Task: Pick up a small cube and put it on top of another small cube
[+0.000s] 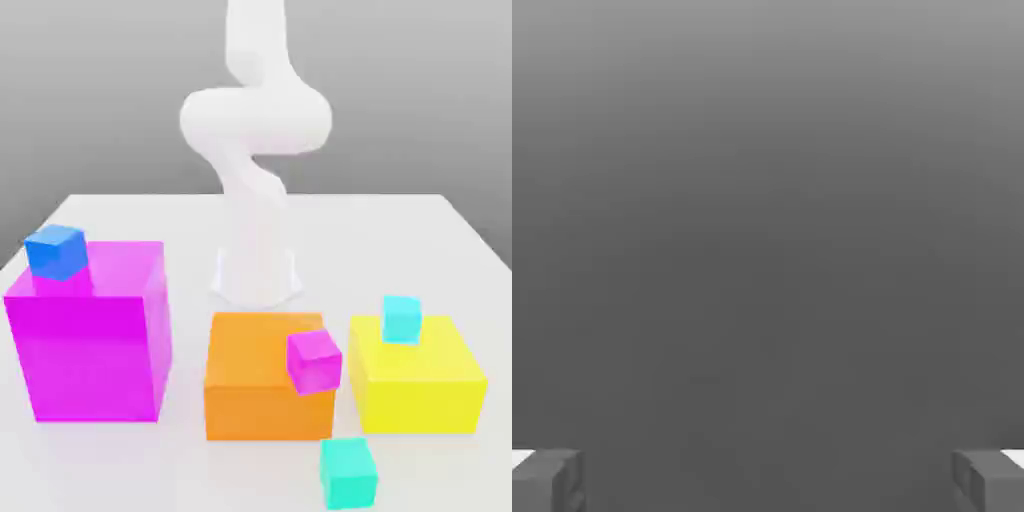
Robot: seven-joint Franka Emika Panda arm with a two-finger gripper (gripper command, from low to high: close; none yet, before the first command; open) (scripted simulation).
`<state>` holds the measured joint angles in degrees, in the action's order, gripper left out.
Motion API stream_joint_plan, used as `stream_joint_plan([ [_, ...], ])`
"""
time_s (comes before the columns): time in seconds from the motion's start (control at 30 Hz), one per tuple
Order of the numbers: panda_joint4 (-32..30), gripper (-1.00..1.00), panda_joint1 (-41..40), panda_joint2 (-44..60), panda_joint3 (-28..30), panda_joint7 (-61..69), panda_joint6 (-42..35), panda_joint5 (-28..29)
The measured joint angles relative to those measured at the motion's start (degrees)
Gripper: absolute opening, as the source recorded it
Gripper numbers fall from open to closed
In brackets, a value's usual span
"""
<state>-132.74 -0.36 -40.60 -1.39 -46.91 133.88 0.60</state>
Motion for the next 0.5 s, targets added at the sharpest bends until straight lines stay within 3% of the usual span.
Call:
stream_joint_plan([
  [0.5,-5.72,0.00,-0.46,31.54,-6.88,-7.34,12.53,4.66],
])
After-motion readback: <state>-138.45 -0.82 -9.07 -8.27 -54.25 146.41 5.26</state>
